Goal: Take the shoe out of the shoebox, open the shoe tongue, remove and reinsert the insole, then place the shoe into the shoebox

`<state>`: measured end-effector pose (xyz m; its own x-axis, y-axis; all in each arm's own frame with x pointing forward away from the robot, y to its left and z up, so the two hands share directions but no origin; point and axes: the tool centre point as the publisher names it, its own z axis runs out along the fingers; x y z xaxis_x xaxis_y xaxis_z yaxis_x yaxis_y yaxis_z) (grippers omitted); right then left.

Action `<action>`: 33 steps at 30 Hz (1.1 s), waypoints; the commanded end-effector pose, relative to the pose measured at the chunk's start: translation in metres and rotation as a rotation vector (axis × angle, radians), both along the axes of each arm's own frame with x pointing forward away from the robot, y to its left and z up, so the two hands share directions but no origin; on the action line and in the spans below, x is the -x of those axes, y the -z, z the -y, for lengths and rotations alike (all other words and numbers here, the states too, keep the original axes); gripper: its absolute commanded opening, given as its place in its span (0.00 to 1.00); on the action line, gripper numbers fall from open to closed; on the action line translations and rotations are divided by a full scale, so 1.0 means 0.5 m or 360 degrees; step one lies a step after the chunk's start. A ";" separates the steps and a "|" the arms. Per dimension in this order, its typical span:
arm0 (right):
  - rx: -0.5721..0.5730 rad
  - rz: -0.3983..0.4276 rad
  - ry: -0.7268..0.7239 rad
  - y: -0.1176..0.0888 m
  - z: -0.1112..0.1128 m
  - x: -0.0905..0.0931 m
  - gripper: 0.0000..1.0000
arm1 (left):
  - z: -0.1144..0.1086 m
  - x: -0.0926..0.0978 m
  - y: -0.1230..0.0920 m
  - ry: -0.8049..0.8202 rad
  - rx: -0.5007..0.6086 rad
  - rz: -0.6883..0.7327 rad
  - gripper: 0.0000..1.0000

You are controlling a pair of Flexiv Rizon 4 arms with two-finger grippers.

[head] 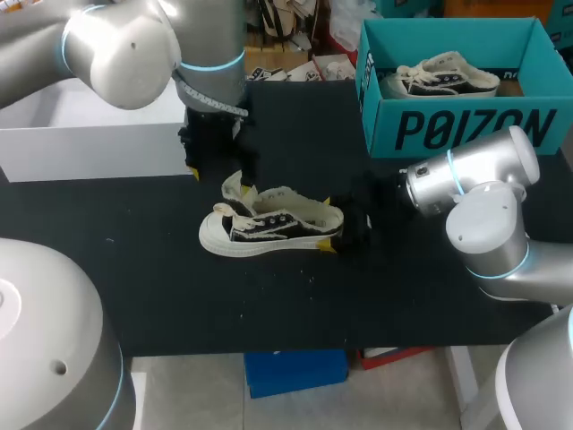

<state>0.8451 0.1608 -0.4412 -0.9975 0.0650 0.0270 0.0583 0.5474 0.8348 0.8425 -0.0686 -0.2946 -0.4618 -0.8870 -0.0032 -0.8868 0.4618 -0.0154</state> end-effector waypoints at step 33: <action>0.0001 -0.0002 0.0001 0.001 0.001 -0.001 0.00 | 0.103 -0.008 -0.052 0.1776 0.0483 -0.0511 0.00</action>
